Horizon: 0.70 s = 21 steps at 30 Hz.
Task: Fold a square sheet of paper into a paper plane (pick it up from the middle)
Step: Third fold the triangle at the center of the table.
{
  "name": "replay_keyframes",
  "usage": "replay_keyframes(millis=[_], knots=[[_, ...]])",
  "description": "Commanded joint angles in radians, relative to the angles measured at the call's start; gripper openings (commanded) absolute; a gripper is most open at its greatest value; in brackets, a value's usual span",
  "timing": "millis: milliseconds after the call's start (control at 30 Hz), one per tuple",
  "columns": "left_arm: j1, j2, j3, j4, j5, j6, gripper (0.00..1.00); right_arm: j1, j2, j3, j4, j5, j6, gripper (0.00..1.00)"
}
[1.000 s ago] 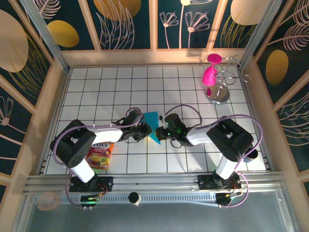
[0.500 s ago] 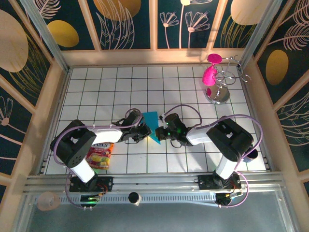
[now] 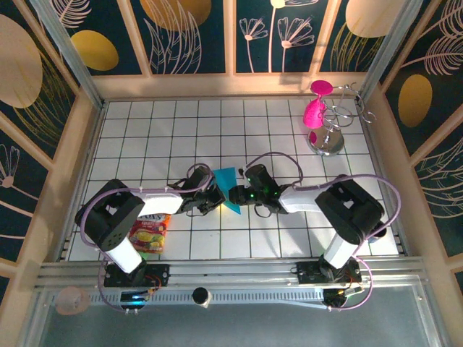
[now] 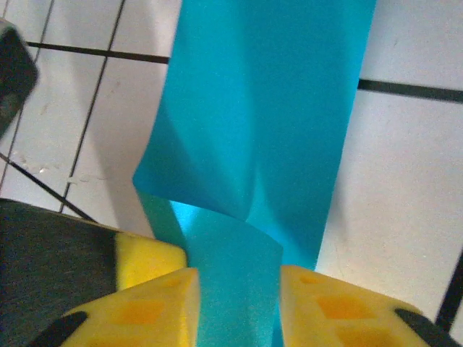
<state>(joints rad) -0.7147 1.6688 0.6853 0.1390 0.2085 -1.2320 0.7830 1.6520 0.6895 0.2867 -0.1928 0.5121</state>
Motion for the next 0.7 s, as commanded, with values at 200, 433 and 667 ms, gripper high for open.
replay_keyframes(millis=[200,433,667], knots=[[-0.004,0.039,-0.034,-0.028,-0.035,-0.026,0.06,-0.057,-0.147,0.059,-0.225,-0.015,0.063,0.38],[-0.005,0.040,-0.031,-0.027,-0.040,-0.026,0.06,-0.034,-0.119,0.065,-0.228,-0.178,0.043,0.16],[-0.005,0.039,-0.029,-0.027,-0.038,-0.026,0.06,-0.001,-0.039,0.103,-0.241,-0.222,0.054,0.05]])
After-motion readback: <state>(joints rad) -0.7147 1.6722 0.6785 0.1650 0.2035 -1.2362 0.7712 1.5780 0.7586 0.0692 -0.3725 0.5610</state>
